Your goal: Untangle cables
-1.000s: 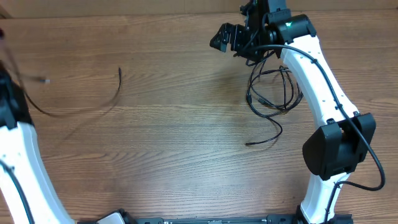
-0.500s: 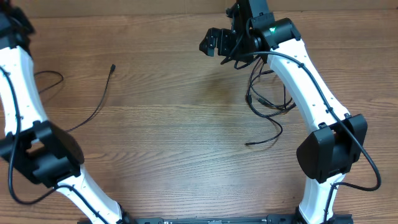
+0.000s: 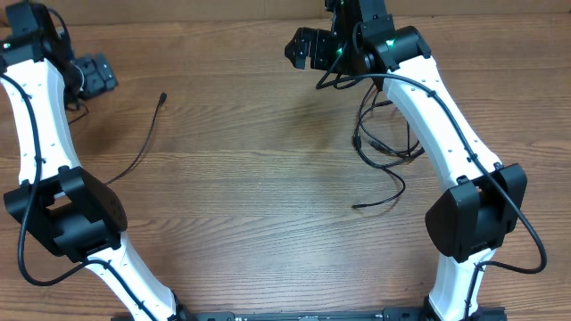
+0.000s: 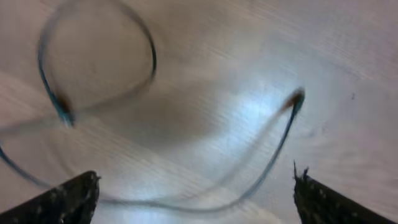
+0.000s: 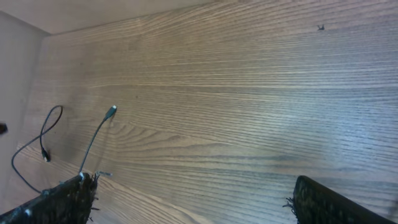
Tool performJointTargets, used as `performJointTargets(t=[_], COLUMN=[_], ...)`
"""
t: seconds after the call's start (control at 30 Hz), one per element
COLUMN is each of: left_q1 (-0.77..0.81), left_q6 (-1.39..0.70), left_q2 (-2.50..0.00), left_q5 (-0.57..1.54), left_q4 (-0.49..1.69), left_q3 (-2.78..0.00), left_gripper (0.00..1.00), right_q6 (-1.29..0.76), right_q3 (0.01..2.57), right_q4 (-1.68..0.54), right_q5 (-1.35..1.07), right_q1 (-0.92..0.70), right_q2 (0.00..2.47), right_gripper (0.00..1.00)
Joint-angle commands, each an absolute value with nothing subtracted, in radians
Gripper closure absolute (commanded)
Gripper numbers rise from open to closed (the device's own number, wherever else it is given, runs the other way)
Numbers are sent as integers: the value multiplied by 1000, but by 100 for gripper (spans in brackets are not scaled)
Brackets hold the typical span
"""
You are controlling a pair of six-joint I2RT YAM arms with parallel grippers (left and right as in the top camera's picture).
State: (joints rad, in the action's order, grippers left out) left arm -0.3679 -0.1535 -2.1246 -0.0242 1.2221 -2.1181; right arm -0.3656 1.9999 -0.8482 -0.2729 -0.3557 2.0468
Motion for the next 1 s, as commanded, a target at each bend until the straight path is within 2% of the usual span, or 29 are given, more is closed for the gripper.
performJointTargets(t=[0.0, 0.23, 0.53, 0.67, 0.83, 0.97], left_q1=[-369, -352, -284, -234, -222, -222], left_q6=[-171, -157, -152, -170, -170, -45], left_q2=[-2071, -1942, -1654, -1489, -1237, -1132], left_q5=[46, 59, 116, 67, 91, 119], left_q4=[1291, 1346, 1341, 1254, 1041, 894], left_q3=[-2140, -2140, -2070, -1864, -1435, -1187], left_gripper=[0, 1, 1, 0, 0, 0], right_q6=[-363, -363, -363, -363, -363, -363], right_q3=[2016, 2016, 2016, 2016, 2016, 2016], right_q4=[-846, -875, -911, -934, -993, -1027], right_q5=[-262, -262, -266, -302, -308, -308], right_q1=[-355, -355, -355, -355, -355, -355], right_q2=[2039, 2038, 2039, 2038, 2039, 2039], right_gripper=[0, 0, 0, 0, 0, 0])
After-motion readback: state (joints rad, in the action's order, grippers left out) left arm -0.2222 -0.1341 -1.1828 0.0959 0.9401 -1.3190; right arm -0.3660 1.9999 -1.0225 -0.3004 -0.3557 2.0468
